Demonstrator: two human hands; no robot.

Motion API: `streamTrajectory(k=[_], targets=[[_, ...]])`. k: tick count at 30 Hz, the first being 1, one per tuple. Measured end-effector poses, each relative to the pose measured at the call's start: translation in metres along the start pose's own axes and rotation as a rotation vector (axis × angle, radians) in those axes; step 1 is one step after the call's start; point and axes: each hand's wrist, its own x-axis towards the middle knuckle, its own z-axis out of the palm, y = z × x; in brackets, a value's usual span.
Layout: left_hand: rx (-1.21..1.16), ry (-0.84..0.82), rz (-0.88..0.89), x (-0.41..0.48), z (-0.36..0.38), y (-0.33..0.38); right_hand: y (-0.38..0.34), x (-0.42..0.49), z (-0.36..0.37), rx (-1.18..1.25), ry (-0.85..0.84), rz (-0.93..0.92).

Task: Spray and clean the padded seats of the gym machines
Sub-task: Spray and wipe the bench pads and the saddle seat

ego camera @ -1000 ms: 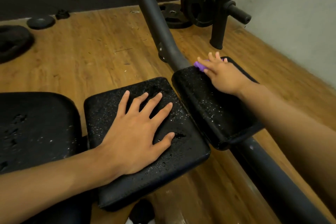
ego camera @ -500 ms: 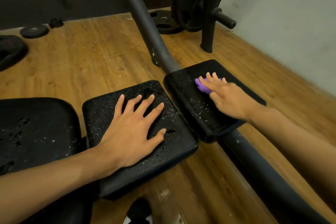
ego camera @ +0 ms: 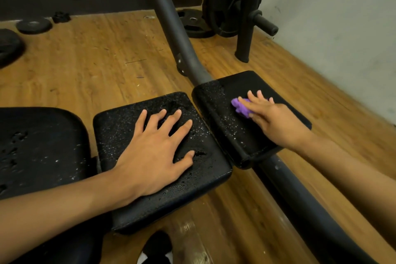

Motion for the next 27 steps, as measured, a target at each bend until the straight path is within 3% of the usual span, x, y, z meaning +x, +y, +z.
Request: streamTrajectory(k=[6, 10, 15, 23, 27], targets=[[-0.002, 0.005, -0.009, 0.001, -0.003, 0.003, 0.020, 0.106, -0.007, -0.015, 0.011, 0.121], [-0.003, 0.008, -0.013, 0.002, -0.003, 0.001, 0.024, 0.121, -0.003, -0.014, 0.032, 0.132], [0.000, 0.004, -0.014, 0.001, -0.003, 0.001, 0.014, 0.076, 0.008, -0.005, 0.073, 0.090], [-0.027, 0.006, -0.015, -0.003, -0.003, 0.003, -0.011, -0.065, 0.002, 0.073, 0.025, -0.011], [-0.024, 0.002, -0.014, -0.001, -0.003, 0.004, -0.022, -0.085, 0.008, 0.091, -0.008, -0.081]])
